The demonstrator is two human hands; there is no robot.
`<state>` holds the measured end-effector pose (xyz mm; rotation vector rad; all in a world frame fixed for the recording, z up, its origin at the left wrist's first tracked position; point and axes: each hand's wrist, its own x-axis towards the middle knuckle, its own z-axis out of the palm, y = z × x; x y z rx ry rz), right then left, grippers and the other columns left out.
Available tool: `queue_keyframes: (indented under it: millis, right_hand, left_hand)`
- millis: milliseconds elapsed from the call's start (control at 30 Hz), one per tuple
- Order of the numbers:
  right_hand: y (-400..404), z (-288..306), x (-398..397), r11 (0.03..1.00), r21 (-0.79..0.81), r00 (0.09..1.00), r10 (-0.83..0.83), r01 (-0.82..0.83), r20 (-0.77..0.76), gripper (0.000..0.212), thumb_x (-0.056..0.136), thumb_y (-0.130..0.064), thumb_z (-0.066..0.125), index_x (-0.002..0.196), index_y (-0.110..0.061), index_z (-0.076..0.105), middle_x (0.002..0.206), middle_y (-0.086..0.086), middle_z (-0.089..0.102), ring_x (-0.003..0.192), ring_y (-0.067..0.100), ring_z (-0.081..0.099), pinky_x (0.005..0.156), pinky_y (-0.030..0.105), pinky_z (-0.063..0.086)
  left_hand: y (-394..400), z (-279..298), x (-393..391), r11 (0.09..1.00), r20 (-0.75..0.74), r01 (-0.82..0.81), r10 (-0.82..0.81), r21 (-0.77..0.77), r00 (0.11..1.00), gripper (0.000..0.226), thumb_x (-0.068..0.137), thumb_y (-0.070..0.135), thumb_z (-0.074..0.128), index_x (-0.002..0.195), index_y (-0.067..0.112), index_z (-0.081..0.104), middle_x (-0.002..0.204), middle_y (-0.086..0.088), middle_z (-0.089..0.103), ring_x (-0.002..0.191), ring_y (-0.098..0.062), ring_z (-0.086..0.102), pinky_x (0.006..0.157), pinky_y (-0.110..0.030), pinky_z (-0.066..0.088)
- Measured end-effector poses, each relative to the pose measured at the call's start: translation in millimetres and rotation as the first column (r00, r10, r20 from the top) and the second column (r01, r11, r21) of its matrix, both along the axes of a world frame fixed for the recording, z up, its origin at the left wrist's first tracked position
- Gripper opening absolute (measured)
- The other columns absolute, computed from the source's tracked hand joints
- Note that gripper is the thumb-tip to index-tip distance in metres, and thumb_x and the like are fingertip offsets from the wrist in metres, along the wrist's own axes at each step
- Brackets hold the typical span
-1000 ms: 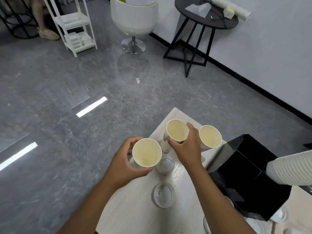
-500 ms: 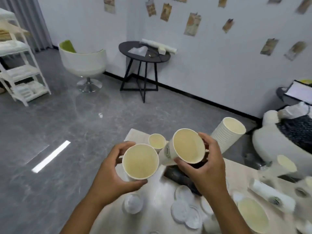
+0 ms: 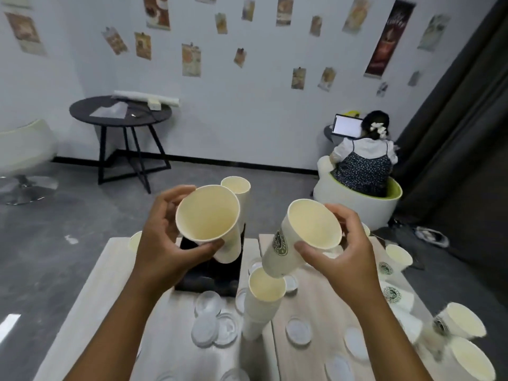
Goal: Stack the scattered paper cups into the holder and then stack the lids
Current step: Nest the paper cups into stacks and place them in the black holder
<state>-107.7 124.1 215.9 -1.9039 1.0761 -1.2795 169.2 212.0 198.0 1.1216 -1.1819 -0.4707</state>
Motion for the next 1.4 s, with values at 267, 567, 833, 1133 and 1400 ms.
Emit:
queue_keyframes:
  millis: [267, 567, 833, 1133, 1400]
  right_hand:
    - [-14, -65, 2, 0.992, 0.090, 0.978, 0.103, -0.088, -0.181, 0.081, 0.058, -0.054, 0.087, 0.128, -0.043, 0.048, 0.126, -0.023, 0.055, 0.120, 0.002, 0.053, 0.095, 0.021, 0.046]
    - [-25, -117, 0, 0.968, 0.202, 0.936, 0.204, -0.149, -0.286, 0.099, 0.060, -0.068, 0.081, 0.144, -0.047, 0.033, 0.131, -0.042, 0.035, 0.127, 0.000, 0.041, 0.101, 0.030, 0.048]
    - [-35, -114, -14, 0.956, 0.230, 0.963, 0.221, -0.182, -0.157, 0.092, 0.068, -0.050, 0.089, 0.144, -0.052, 0.036, 0.134, -0.036, 0.048, 0.124, -0.002, 0.050, 0.089, 0.011, 0.045]
    - [-31, -137, -18, 0.926, 0.332, 0.953, 0.247, -0.178, -0.177, 0.097, 0.062, -0.067, 0.081, 0.144, -0.058, 0.030, 0.137, -0.039, 0.042, 0.128, -0.005, 0.045, 0.098, 0.021, 0.046]
    - [-27, -170, -12, 0.893, 0.415, 0.953, 0.258, -0.172, -0.160, 0.084, 0.070, -0.062, 0.082, 0.141, -0.059, 0.037, 0.137, -0.043, 0.041, 0.126, -0.006, 0.047, 0.091, 0.016, 0.050]
  left_hand:
    - [-19, 20, -35, 0.998, -0.053, -0.028, 0.025, -0.049, 0.998, 0.085, 0.054, 0.031, 0.088, 0.130, 0.031, 0.052, 0.123, 0.018, 0.069, 0.115, -0.005, 0.065, 0.095, -0.019, 0.054]
    - [-32, 15, -58, 1.000, -0.054, -0.020, 0.020, -0.004, 0.998, 0.092, 0.055, 0.031, 0.089, 0.137, 0.023, 0.050, 0.129, 0.007, 0.067, 0.120, -0.012, 0.064, 0.098, -0.025, 0.054]
    - [-51, -31, -85, 0.985, -0.014, 0.063, -0.062, 0.163, 0.998, 0.089, 0.054, 0.030, 0.093, 0.133, 0.030, 0.053, 0.130, 0.006, 0.068, 0.121, -0.017, 0.065, 0.099, -0.032, 0.056]
    - [-49, -91, -78, 0.910, 0.185, 0.030, -0.116, 0.412, 0.976, 0.096, 0.060, 0.048, 0.094, 0.144, 0.042, 0.046, 0.145, 0.023, 0.056, 0.137, -0.003, 0.052, 0.109, -0.038, 0.051]
    - [-43, -130, -71, 0.832, 0.149, 0.089, -0.202, 0.547, 0.968, 0.097, 0.060, 0.059, 0.094, 0.142, 0.050, 0.045, 0.143, 0.033, 0.053, 0.133, 0.003, 0.054, 0.101, -0.030, 0.056]
